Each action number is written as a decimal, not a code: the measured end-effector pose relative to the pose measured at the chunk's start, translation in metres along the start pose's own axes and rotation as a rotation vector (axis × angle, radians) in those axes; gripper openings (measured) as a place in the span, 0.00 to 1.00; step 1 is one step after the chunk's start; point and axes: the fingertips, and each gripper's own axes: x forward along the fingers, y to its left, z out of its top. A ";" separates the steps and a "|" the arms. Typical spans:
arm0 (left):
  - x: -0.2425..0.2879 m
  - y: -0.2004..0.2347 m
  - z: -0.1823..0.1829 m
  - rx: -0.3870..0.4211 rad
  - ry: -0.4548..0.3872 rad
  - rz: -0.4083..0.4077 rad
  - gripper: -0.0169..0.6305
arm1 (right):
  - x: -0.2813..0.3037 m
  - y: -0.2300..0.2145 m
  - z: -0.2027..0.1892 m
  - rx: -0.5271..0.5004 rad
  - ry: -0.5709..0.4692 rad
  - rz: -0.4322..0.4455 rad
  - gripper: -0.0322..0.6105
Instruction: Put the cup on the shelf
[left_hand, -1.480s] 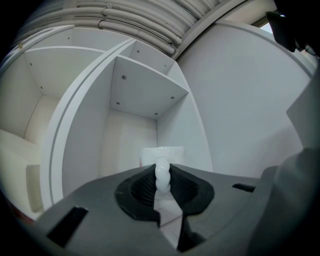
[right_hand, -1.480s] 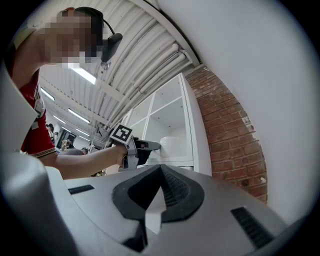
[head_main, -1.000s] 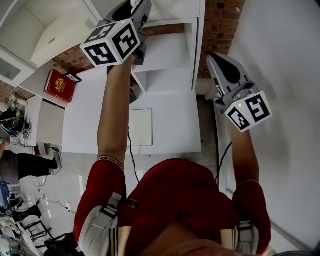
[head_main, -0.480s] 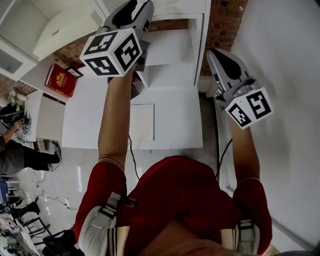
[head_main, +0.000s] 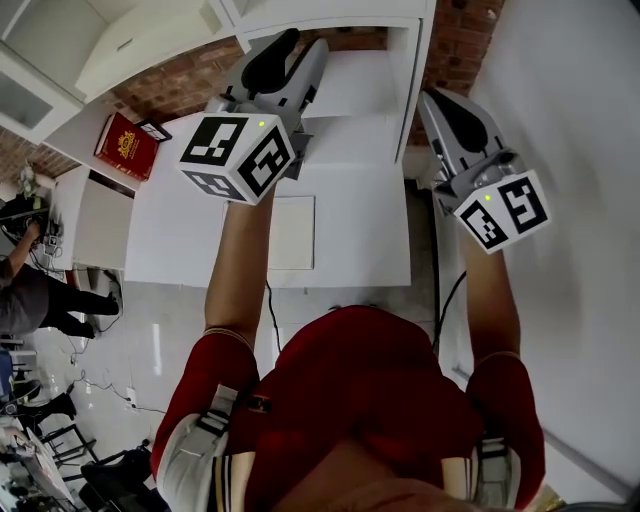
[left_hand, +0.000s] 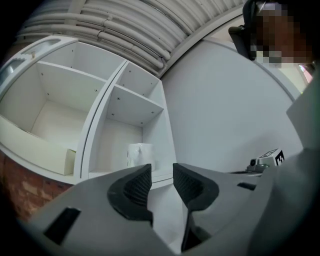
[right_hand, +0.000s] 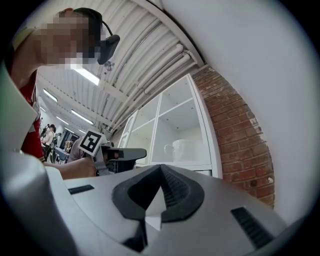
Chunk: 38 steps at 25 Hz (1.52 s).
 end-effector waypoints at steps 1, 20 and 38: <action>-0.004 -0.004 -0.002 -0.002 0.000 -0.009 0.23 | 0.000 0.003 0.000 0.001 -0.001 0.003 0.05; -0.067 -0.045 -0.028 -0.018 0.015 -0.079 0.04 | -0.002 0.057 -0.001 0.009 -0.007 0.026 0.05; -0.084 -0.064 -0.041 -0.003 0.037 -0.126 0.03 | -0.013 0.073 -0.013 0.011 0.021 0.004 0.05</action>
